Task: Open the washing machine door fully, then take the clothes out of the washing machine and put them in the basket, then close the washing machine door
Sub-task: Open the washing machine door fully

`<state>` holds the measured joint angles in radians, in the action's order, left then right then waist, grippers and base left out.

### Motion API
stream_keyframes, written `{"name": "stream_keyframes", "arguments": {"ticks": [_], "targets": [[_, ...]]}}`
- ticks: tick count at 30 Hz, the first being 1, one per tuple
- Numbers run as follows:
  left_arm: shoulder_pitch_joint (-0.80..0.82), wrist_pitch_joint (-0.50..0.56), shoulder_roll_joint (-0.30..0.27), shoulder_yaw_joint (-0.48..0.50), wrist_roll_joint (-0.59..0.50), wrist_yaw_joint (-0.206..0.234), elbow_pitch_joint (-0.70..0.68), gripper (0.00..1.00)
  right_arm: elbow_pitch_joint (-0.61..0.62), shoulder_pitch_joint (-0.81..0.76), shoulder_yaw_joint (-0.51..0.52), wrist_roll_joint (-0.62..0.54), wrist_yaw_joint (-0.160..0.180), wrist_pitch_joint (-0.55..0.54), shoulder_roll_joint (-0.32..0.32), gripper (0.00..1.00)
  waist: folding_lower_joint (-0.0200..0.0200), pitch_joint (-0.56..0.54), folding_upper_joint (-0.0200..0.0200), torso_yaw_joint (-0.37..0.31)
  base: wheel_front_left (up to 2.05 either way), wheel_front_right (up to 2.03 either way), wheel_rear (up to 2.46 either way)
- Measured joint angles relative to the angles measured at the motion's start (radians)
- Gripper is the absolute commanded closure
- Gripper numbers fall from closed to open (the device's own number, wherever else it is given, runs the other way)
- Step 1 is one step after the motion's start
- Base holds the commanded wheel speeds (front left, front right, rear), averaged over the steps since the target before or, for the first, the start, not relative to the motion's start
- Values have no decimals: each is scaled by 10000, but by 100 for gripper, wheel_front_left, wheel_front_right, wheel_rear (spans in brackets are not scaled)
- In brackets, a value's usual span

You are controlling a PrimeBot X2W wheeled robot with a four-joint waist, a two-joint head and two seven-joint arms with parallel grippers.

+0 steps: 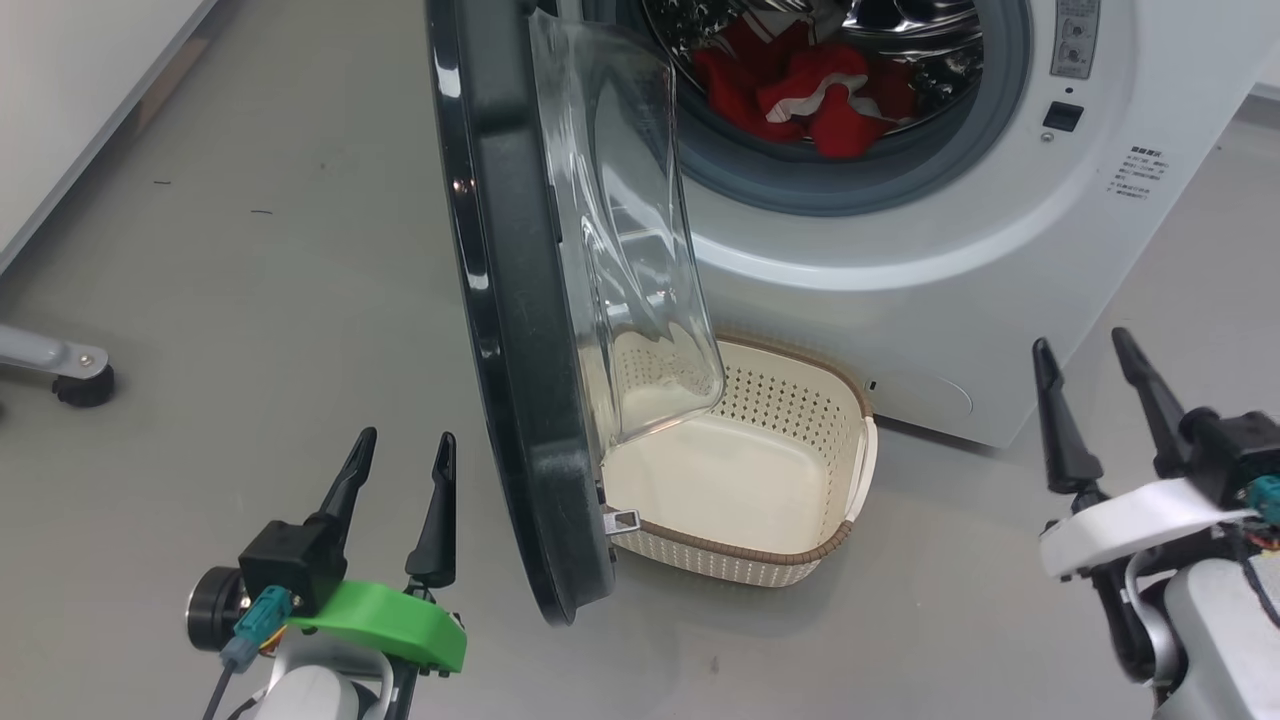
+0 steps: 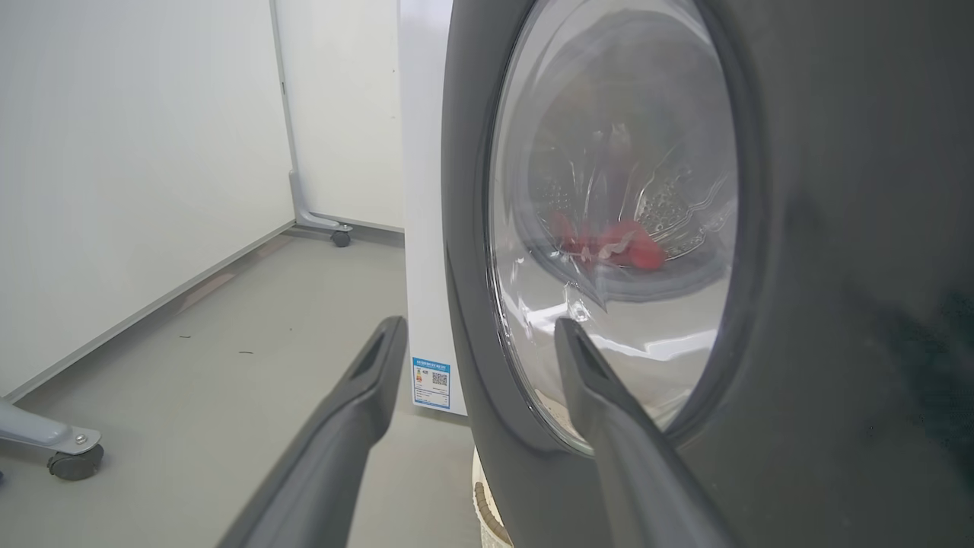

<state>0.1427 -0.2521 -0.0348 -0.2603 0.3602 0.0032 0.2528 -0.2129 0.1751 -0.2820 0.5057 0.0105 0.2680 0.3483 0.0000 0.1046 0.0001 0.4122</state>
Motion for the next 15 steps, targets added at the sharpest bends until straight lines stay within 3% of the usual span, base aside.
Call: {"name": "stream_keyframes", "arguments": {"ticks": [2,7,15], "targets": [[-19,0,0,-2,0,0,8,0,-29,-118,86,-251,293,-65,-232,0,0,-3,-1,2,0,0,0],[-51,0,0,-4,0,0,15,0,119,-212,355,-637,640,-75,-788,0,0,17,0,5,0,0,0],[-53,0,0,-8,0,0,15,0,6,-637,445,-978,639,-75,-1365,0,0,42,0,16,0,0,0]]}}
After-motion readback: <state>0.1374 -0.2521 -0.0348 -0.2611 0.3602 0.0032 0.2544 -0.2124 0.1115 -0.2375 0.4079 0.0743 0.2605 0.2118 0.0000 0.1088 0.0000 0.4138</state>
